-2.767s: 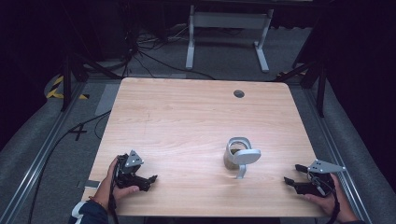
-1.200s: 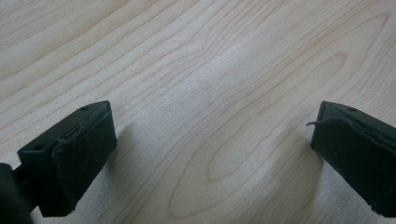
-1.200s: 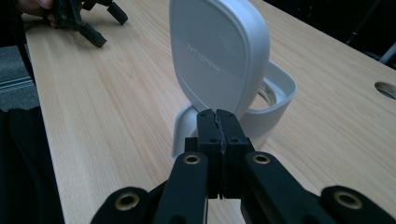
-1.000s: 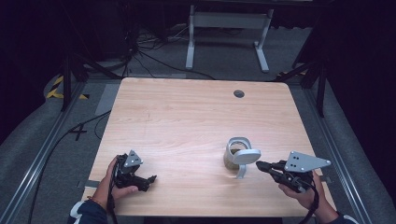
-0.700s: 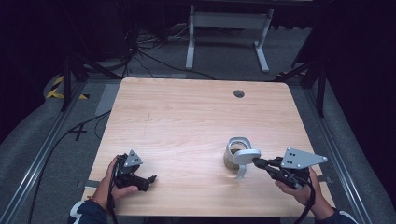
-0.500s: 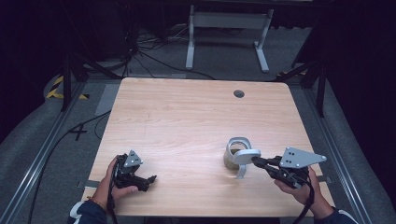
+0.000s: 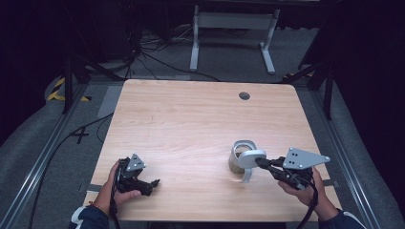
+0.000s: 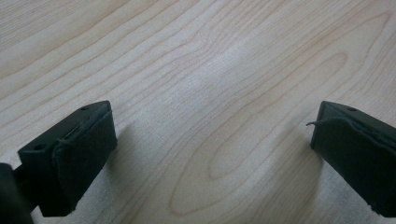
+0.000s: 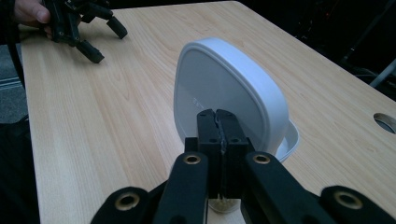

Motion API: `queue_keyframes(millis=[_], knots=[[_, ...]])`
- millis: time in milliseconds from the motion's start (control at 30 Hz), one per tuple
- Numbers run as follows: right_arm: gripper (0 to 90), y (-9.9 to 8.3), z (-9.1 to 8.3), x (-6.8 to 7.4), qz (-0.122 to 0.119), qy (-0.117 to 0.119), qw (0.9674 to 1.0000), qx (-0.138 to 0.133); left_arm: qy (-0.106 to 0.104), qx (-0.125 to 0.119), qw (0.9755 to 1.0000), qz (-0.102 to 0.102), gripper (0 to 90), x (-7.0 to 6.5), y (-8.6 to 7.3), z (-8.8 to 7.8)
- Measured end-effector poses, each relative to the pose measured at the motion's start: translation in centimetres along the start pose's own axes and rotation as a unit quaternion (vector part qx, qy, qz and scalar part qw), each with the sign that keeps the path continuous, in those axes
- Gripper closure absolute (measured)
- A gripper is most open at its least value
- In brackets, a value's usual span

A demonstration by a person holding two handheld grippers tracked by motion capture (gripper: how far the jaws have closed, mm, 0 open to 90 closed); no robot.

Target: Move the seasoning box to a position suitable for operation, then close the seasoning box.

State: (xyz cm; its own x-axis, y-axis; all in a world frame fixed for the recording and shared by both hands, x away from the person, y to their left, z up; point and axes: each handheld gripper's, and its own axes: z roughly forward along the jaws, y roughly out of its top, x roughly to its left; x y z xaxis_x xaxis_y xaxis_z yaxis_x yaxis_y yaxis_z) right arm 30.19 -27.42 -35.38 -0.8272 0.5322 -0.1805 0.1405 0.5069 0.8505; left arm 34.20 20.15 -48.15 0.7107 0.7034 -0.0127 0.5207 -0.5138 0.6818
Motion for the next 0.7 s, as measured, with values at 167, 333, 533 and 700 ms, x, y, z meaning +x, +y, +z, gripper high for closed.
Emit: queue_keyframes(millis=[167, 333, 533, 700], knots=[[89.8, 0.2, 0.8, -0.5, 0.005, -0.009, 0.9999, 0.005, 0.000, 0.000, 1.0000, 0.000, 0.4, 0.0, 0.0, 0.0], [89.8, 0.3, 0.6, -0.6, 0.005, -0.010, 0.9999, 0.002, 0.000, 0.000, 1.0000, 0.000, 0.4, 0.0, 0.0, 0.0], [89.7, -0.1, -0.3, -1.0, 0.007, -0.020, 0.9998, 0.000, 0.001, -0.004, 1.0000, -0.001, 0.4, 0.0, 0.0, 0.1], [89.5, -2.3, -1.8, -1.7, 0.003, -0.047, 0.9988, 0.017, -0.002, -0.003, 1.0000, 0.000, 0.2, 0.0, 0.0, 0.1]])
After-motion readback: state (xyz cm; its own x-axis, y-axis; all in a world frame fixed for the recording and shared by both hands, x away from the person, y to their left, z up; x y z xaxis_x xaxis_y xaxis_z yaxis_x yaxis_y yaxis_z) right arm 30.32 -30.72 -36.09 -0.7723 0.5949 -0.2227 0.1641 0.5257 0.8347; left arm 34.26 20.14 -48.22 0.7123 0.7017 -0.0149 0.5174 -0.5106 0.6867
